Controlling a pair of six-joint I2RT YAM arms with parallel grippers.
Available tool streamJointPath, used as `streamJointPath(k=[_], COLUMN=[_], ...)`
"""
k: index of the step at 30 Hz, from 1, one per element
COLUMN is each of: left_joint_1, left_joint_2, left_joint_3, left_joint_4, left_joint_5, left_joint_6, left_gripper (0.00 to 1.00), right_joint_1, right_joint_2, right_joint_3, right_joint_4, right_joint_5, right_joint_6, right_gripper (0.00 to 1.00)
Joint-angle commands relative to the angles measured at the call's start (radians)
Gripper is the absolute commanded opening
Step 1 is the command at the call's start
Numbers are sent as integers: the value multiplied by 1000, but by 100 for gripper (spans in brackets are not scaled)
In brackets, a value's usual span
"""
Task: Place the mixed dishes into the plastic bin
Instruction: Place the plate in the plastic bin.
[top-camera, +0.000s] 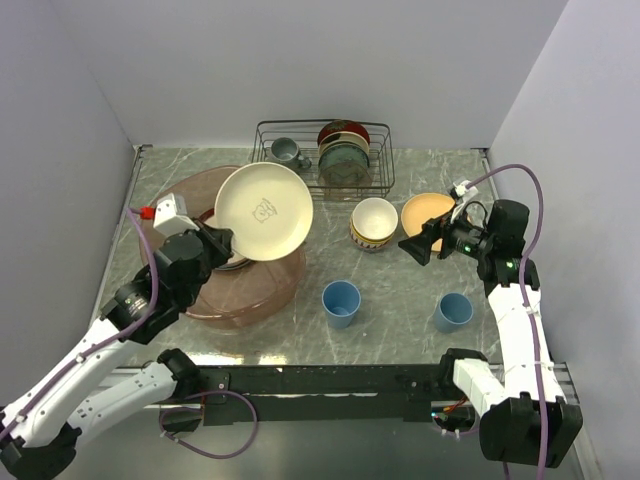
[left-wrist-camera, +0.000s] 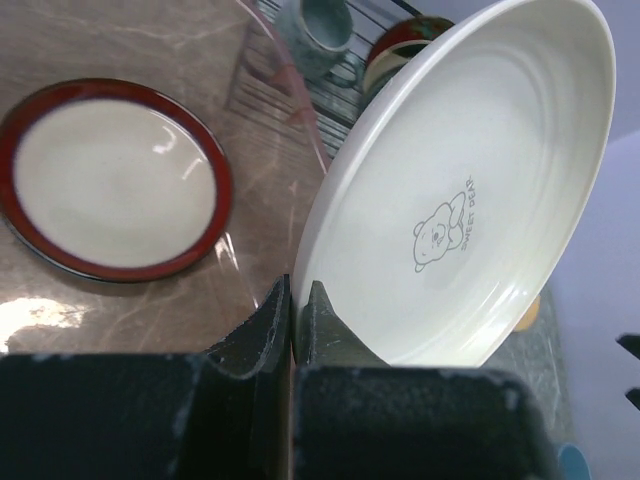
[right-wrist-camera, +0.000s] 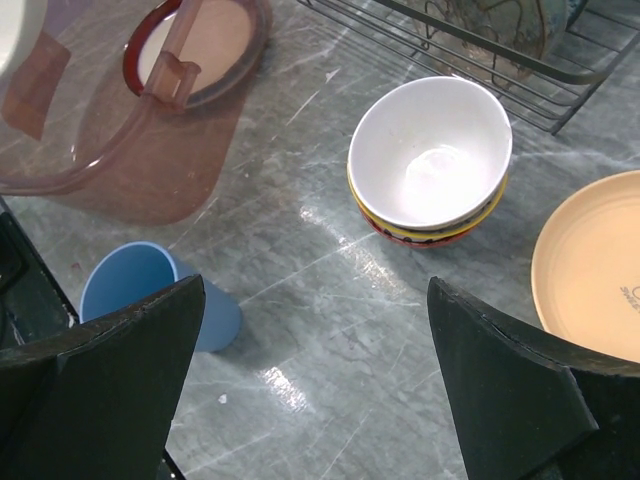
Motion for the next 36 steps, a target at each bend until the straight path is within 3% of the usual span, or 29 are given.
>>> streamJointPath(k=[1,7,15,21,36], left_joint_1=[53,228,532,684,751], left_joint_2=[-24,-12,60,100,279], left_joint_3=[8,-38,-133,-227,-247], left_joint_4=[14,47,125,169,257], left_joint_5=[-60,7,239,342,442], left_joint_6=[-43,-20,-64,-115,-116], left_gripper=[1,1,1,1,1], right_joint_1=[-4,-4,-4,-2,-2], right_joint_2=[-4,8,16,33,57], right_joint_3=[2,4,2,5,10], right_joint_4=[41,38,37,35,31], right_joint_5=[25,31,51,50,70], right_joint_6=[2,-3,-9,-9,-15], right_gripper=[100,100,100,100,100])
